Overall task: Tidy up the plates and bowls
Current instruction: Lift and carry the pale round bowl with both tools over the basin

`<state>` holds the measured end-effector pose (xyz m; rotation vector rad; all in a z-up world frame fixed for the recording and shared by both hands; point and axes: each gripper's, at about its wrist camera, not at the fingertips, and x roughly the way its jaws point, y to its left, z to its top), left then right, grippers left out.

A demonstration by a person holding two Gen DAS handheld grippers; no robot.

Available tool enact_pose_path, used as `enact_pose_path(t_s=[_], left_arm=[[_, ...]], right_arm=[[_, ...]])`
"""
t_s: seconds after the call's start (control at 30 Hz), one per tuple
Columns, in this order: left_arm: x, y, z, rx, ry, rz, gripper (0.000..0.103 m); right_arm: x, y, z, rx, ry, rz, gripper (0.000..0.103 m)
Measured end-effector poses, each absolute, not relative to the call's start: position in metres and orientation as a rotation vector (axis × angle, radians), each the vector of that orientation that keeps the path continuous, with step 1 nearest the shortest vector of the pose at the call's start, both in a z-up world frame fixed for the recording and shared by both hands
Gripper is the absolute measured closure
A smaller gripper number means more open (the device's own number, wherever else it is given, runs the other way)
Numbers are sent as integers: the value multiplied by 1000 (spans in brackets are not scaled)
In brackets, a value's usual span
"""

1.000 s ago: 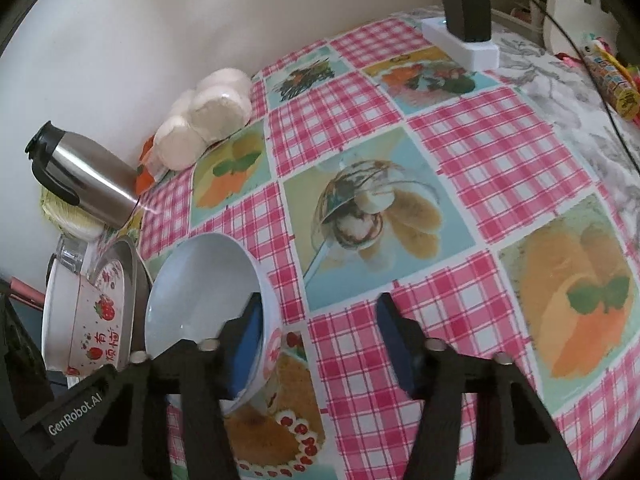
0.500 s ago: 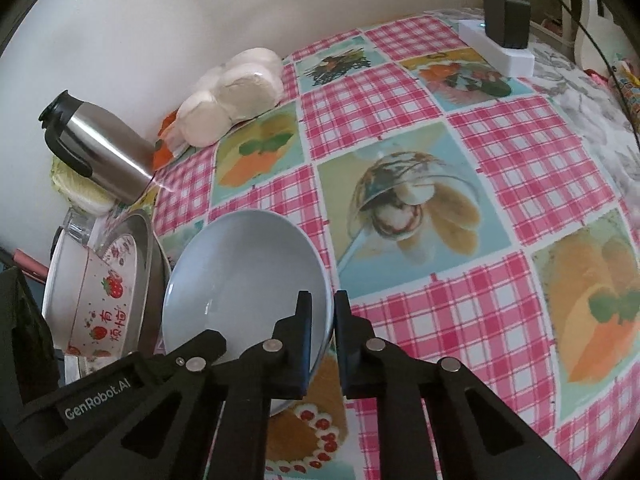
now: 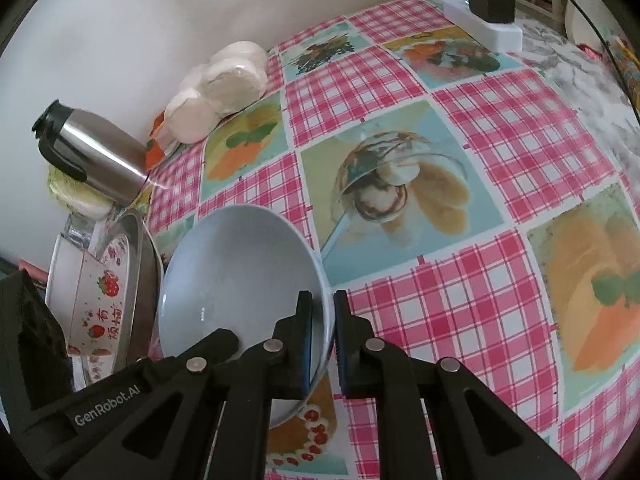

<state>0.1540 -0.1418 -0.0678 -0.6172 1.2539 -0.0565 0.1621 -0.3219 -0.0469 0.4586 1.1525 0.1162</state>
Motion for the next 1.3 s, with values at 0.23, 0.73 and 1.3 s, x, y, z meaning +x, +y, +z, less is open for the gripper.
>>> enact_pose_path(t_s=[0.23, 0.73, 1.3], left_arm=[[154, -143, -58, -602, 1248, -81, 90], [139, -138, 38, -509, 1038, -207, 90], [122, -85, 78, -485, 948, -215, 88]], right_arm=[[160, -325, -39, 479, 1145, 118, 92], [137, -319, 61, 464, 955, 144, 91], [131, -258, 102, 380, 881, 208, 91]])
